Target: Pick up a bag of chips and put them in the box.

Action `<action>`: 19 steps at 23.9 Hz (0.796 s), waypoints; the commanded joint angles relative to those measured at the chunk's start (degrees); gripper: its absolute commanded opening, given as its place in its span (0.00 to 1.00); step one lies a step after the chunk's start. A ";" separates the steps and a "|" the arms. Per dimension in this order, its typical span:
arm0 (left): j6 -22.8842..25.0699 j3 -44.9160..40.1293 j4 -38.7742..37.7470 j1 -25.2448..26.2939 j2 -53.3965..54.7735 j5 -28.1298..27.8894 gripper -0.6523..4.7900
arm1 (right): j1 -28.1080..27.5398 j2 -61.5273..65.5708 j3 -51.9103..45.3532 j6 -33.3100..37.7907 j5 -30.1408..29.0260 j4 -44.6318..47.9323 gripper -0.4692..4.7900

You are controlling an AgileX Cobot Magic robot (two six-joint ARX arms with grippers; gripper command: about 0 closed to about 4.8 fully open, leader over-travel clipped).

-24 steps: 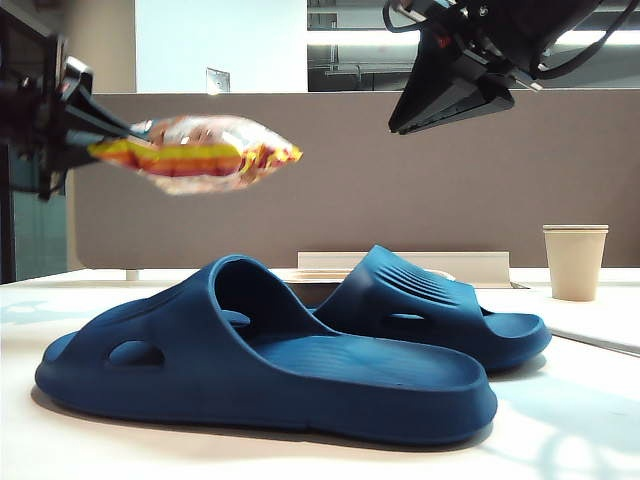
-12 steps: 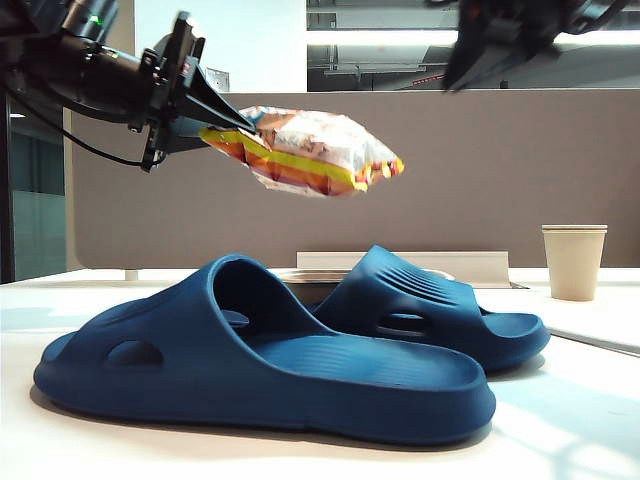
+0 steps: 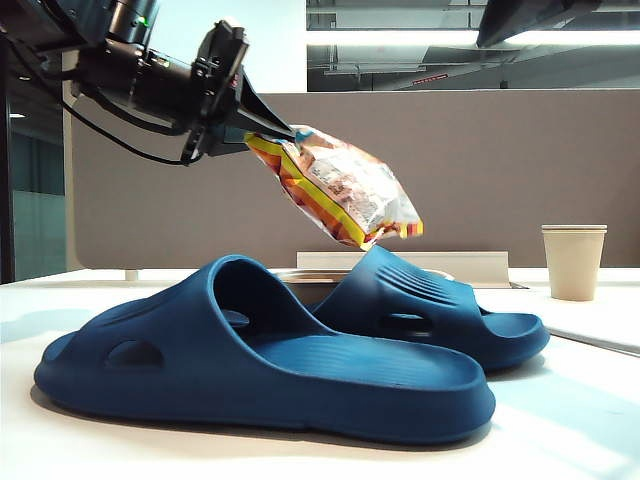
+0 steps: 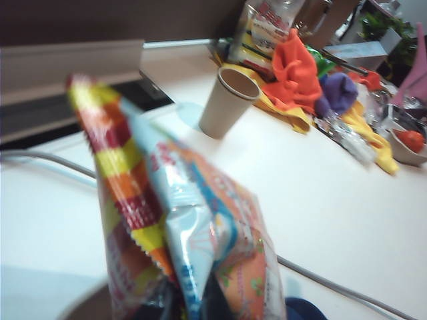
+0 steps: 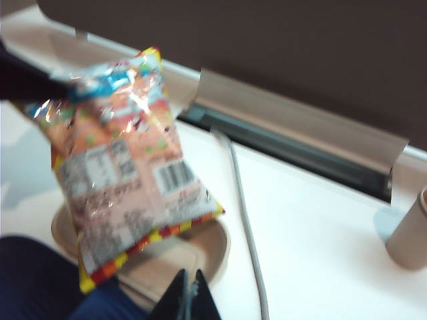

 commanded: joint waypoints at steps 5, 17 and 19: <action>0.20 0.15 3.10 -0.37 3.96 -2.49 0.22 | 0.07 -0.15 0.04 -0.20 0.13 -3.30 0.12; -6.16 0.17 6.40 -0.37 5.16 -7.30 0.21 | 0.07 0.07 0.04 -0.17 0.09 -3.41 0.12; -6.64 0.17 4.83 -0.37 5.33 -7.37 0.21 | 0.07 0.09 0.04 -0.17 0.09 -3.41 0.12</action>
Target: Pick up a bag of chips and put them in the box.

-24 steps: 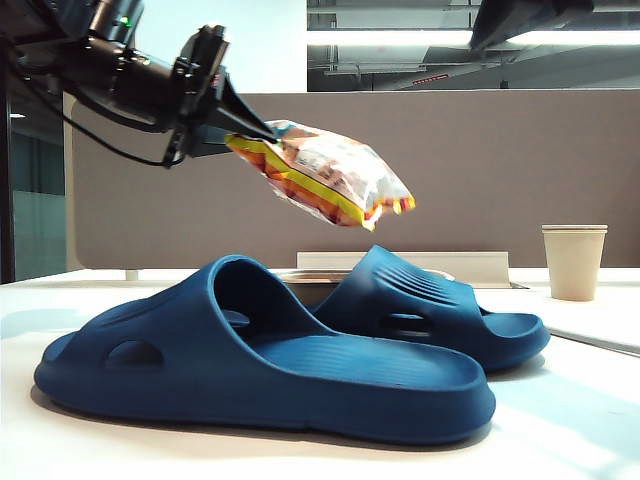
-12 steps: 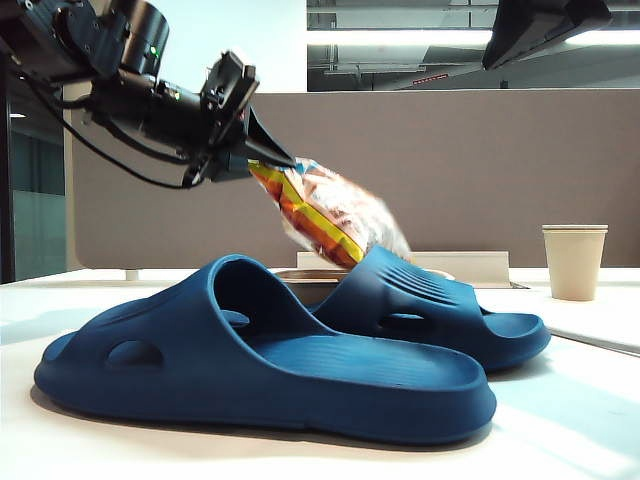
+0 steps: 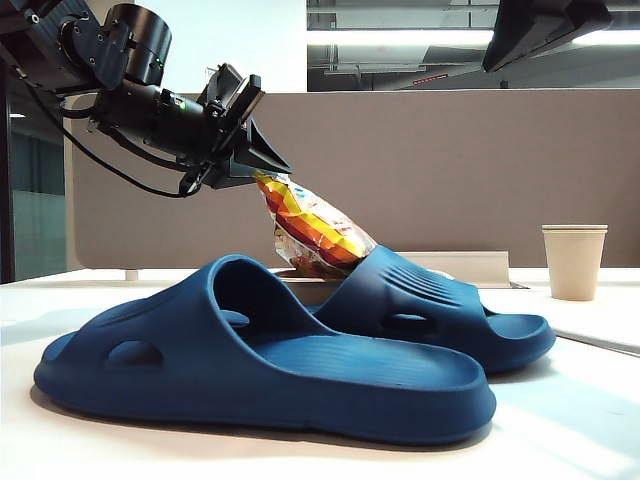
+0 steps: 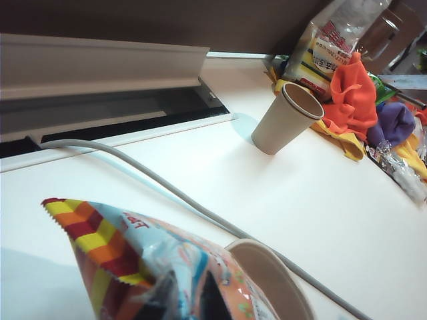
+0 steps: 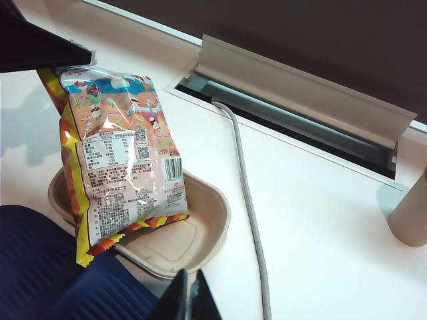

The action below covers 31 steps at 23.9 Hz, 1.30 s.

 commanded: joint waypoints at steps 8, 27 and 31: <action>-0.31 0.15 -8.98 -0.07 0.68 -0.13 0.21 | 0.07 0.07 0.15 -0.13 -0.07 0.52 0.12; 2.08 0.07 -15.54 -0.07 2.82 2.73 0.32 | 0.07 0.13 -0.07 -0.13 -0.07 -1.18 0.12; 2.05 0.24 -15.19 0.00 2.58 2.75 0.36 | 0.07 0.31 -0.07 -0.13 -0.07 -1.86 0.12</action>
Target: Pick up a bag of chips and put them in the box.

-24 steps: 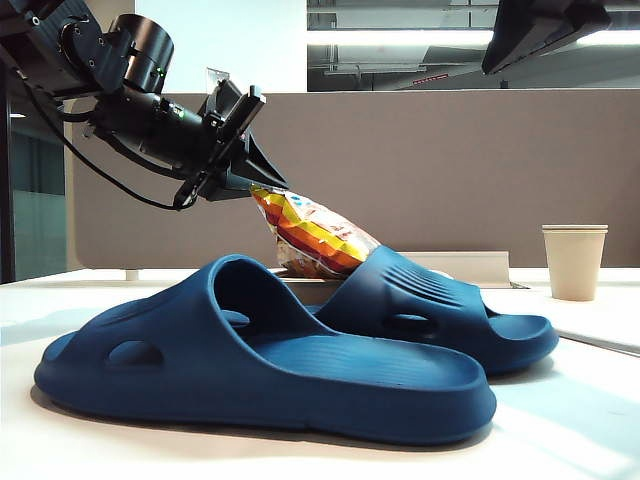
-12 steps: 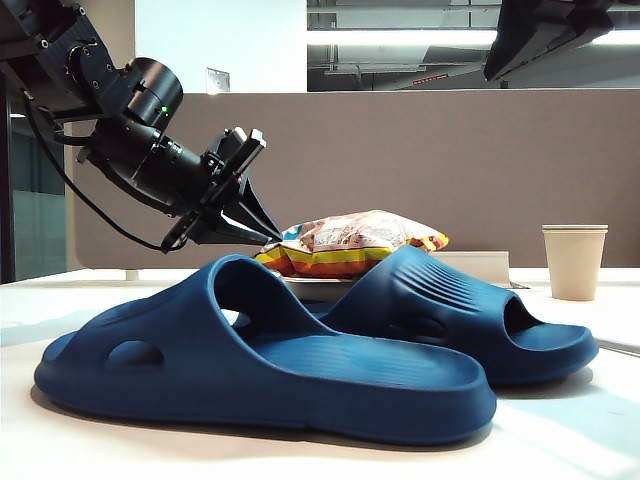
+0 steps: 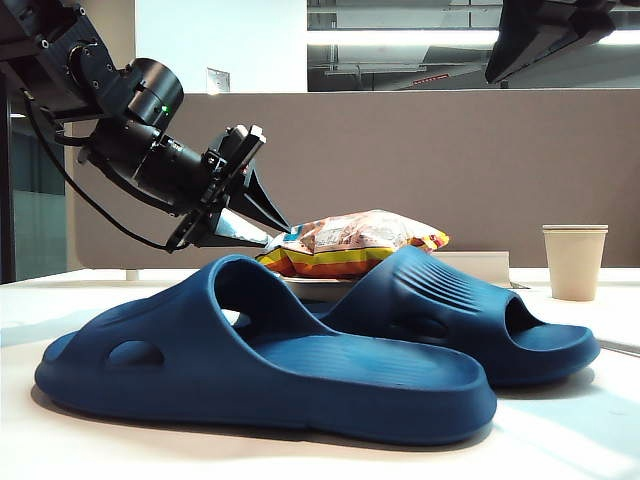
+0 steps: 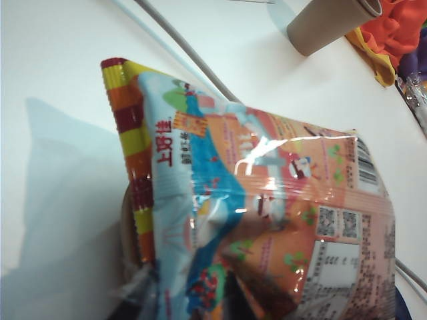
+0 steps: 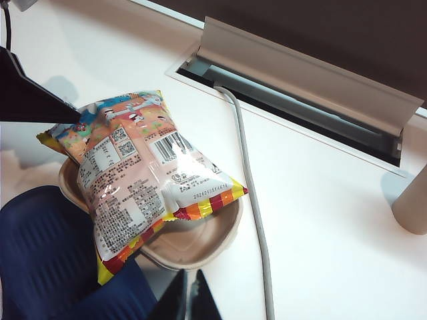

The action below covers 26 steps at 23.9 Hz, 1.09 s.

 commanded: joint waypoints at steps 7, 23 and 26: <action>0.04 0.33 1.38 1.75 -2.71 0.39 0.41 | 0.07 1.01 0.15 -0.13 -0.07 -1.86 0.12; 3.06 0.15 -3.13 8.20 -32.85 10.88 0.53 | 0.09 1.36 -0.28 -0.09 -0.28 -2.54 0.12; 6.99 0.13 -8.00 8.20 -40.52 11.85 0.53 | 0.09 1.36 -0.33 -0.07 -0.26 -3.76 0.12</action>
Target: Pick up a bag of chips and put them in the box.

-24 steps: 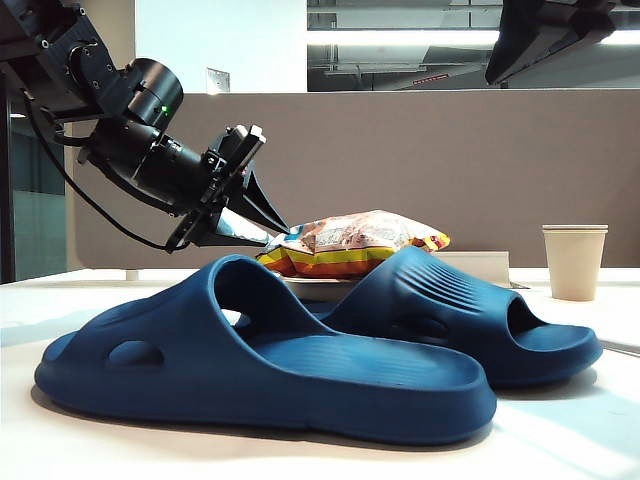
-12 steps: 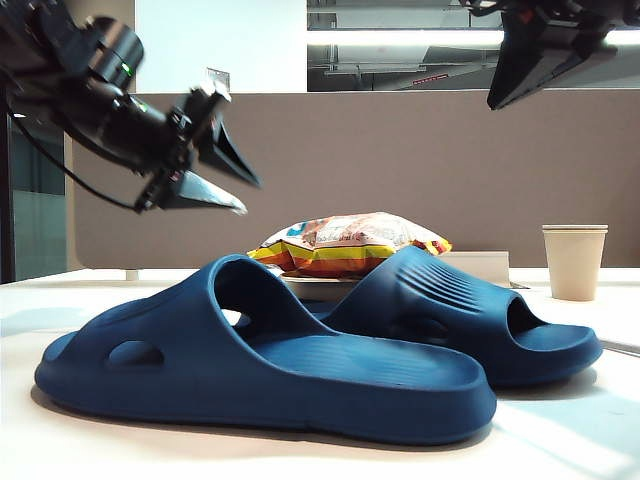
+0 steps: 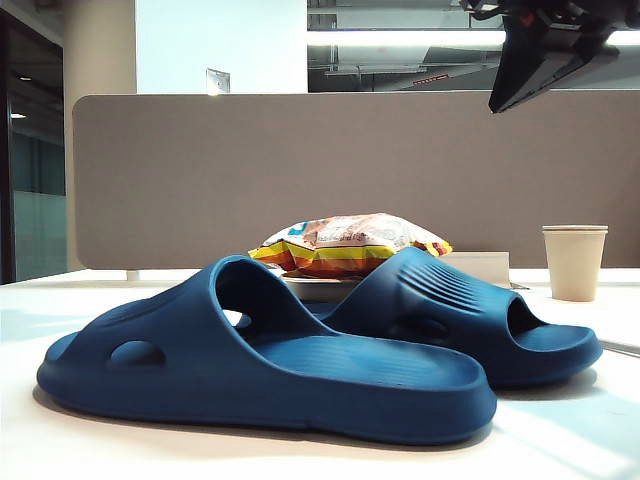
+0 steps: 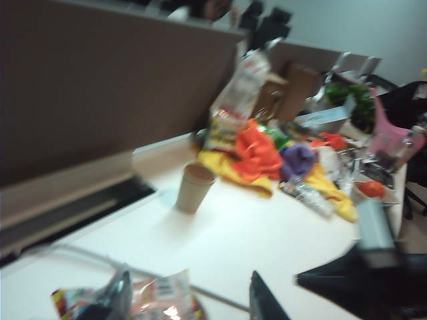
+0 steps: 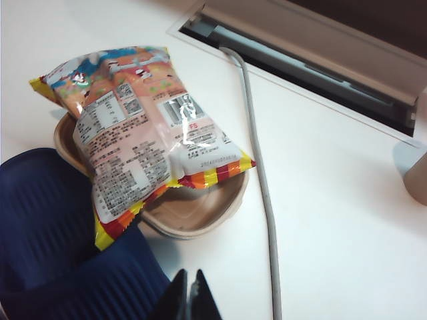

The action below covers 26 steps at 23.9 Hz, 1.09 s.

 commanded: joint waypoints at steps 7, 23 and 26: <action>14.25 -3.96 -20.52 0.00 -16.79 0.44 0.53 | 0.13 -0.11 0.13 0.37 -3.23 -2.73 0.12; 9.86 -26.29 -20.57 0.00 -48.89 -9.90 0.44 | 0.17 -1.05 0.13 1.42 -13.64 -5.05 0.12; 9.88 -29.40 -21.40 0.00 -55.80 -14.12 0.44 | 0.17 -1.97 0.11 1.42 -16.02 -5.05 0.12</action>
